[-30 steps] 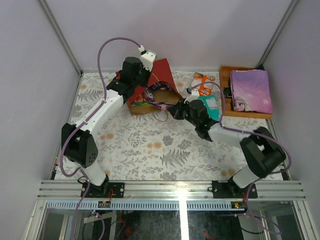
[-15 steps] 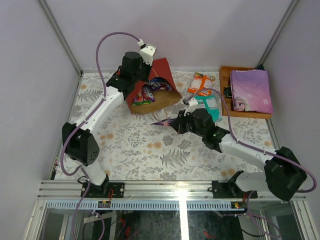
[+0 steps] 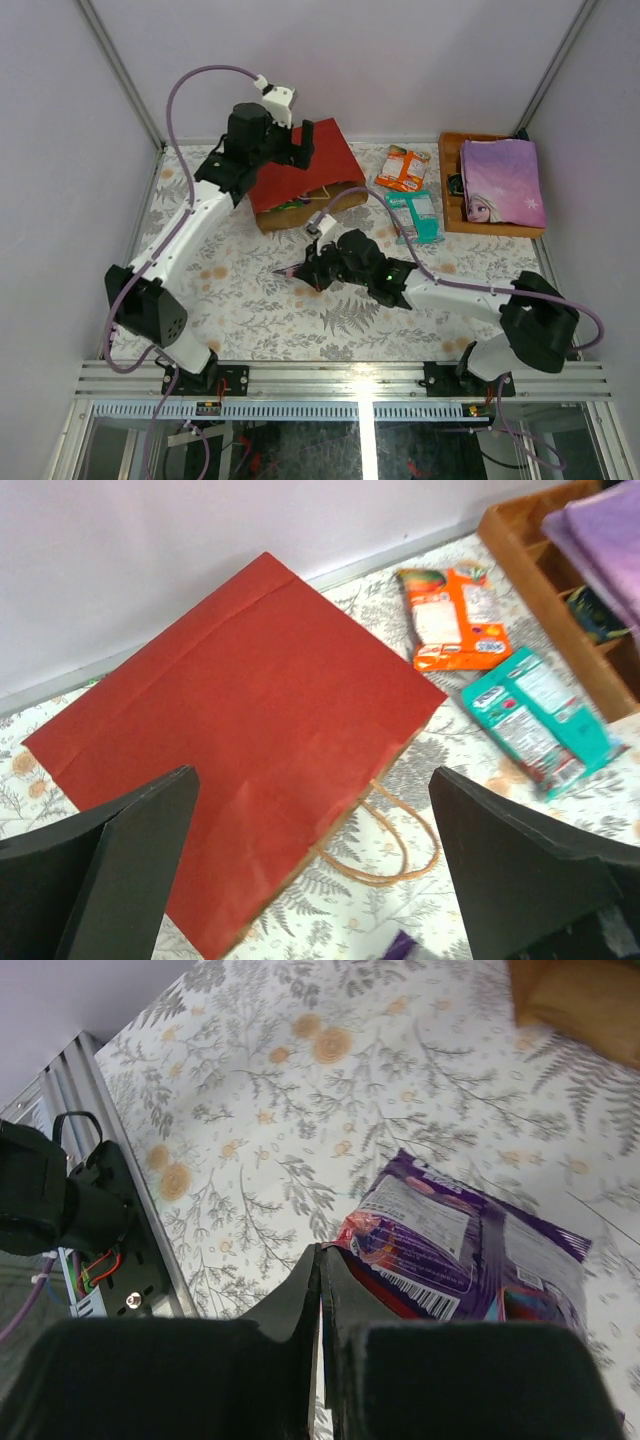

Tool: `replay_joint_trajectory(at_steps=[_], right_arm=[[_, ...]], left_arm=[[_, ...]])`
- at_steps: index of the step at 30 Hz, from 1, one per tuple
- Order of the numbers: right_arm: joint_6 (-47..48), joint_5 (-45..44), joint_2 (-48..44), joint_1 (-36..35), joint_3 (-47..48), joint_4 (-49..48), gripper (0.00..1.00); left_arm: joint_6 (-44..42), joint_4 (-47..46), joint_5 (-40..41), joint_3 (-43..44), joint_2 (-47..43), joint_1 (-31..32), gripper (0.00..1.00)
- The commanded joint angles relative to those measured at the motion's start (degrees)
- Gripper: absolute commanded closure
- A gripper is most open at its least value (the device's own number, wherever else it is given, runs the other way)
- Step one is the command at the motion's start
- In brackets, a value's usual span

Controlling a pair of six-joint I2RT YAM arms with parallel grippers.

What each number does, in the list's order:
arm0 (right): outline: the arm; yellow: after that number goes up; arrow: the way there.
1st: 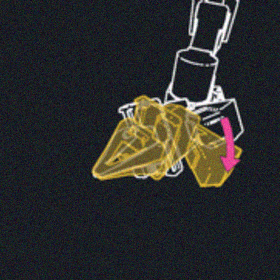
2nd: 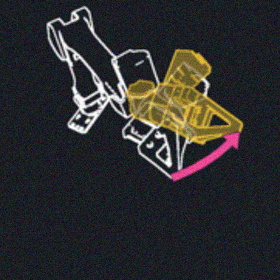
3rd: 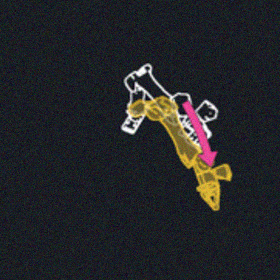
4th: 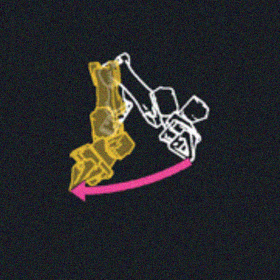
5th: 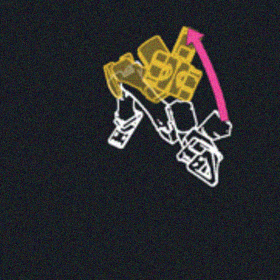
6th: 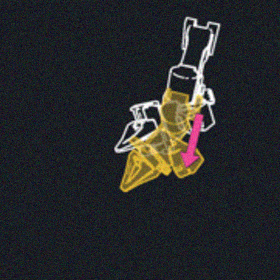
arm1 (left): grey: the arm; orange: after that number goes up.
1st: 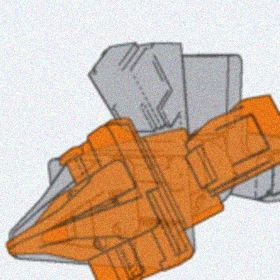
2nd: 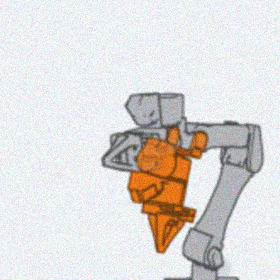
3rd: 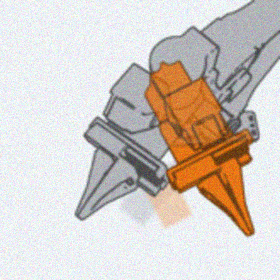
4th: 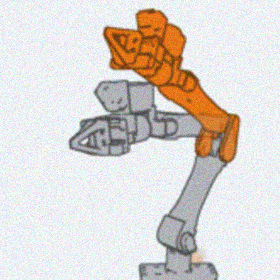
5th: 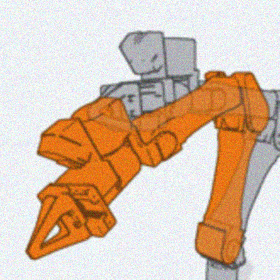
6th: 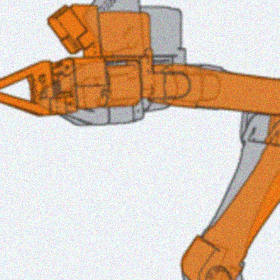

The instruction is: Take the snacks out of the paper bag

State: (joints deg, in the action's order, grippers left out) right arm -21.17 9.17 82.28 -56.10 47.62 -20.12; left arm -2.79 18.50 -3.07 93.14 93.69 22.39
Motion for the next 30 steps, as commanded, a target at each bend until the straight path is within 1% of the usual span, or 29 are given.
replay_joint_trajectory(at_steps=[1,3,7,10,13,16,20,22,25,27,30], right_arm=[[3.6,1.7,4.4,-4.2,4.9,-7.4,1.0],[4.1,1.8,6.9,-5.9,6.2,-9.3,1.0],[5.9,1.5,11.9,-9.1,12.5,-9.1,1.0],[7.4,3.0,17.1,-10.9,19.5,-9.5,1.0],[7.4,6.7,23.0,-11.1,27.8,-10.1,1.0],[7.6,11.5,29.4,-11.2,38.8,-8.3,1.0],[7.1,14.4,36.8,-11.1,51.4,-6.0,1.0],[6.4,14.9,42.0,-10.9,55.7,-5.2,1.0],[5.0,16.4,50.9,-10.6,64.1,0.2,1.0],[3.9,16.4,55.9,-10.5,67.2,2.7,1.0],[2.8,15.5,60.4,-10.4,69.8,5.9,1.0]], left_arm=[[8.8,0.6,1.4,-0.8,-8.5,-0.8,0.0],[11.8,5.9,5.0,2.1,-10.3,-1.2,0.0],[16.6,15.5,9.5,9.4,-12.9,-2.6,0.0],[18.4,18.7,11.2,11.3,-16.1,-2.8,0.0],[18.5,21.4,14.4,12.6,-19.9,-3.0,0.0],[18.2,21.9,19.4,12.0,-23.7,-2.9,0.0],[17.7,21.7,25.5,9.9,-26.5,-3.0,0.0],[17.7,21.2,26.7,8.4,-27.2,-3.1,0.0],[17.7,20.7,26.7,6.5,-27.9,-3.1,0.0],[17.4,20.8,27.0,6.0,-28.1,-3.1,0.0],[17.2,20.9,28.0,5.7,-28.6,-3.1,0.0]])
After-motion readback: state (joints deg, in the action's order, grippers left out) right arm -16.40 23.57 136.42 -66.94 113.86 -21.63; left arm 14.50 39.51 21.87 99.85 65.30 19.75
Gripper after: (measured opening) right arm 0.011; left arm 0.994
